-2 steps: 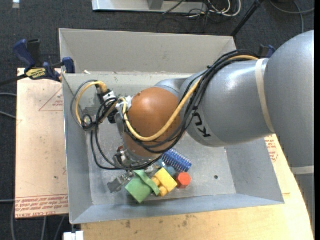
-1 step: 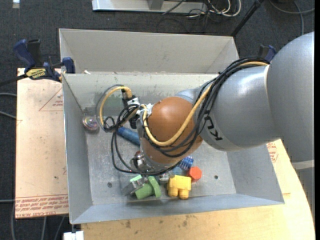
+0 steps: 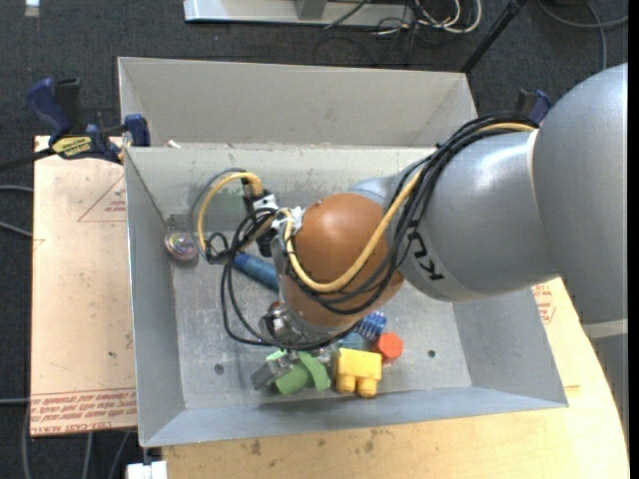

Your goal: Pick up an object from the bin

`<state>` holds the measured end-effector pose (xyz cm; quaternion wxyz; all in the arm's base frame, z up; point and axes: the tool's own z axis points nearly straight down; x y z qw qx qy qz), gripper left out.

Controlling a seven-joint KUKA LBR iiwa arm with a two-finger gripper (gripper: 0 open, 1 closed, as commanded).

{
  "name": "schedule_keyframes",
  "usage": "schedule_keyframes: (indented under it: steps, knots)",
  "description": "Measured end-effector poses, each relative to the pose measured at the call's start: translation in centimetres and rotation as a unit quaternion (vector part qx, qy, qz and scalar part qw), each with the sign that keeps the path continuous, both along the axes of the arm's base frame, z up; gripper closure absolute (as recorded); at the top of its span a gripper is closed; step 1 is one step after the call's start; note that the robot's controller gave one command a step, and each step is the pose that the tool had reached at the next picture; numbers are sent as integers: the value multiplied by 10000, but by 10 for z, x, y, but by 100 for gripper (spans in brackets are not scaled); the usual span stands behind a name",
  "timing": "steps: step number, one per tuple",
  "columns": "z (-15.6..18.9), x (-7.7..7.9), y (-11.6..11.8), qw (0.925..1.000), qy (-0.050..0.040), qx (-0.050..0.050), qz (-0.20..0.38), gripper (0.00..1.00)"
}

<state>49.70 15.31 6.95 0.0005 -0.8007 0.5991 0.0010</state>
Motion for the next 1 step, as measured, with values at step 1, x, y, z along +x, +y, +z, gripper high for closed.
schedule_keyframes:
  steps: [1]
  knots:
    - [189, -6, 6, 9997, -48, 18, -254, 100]
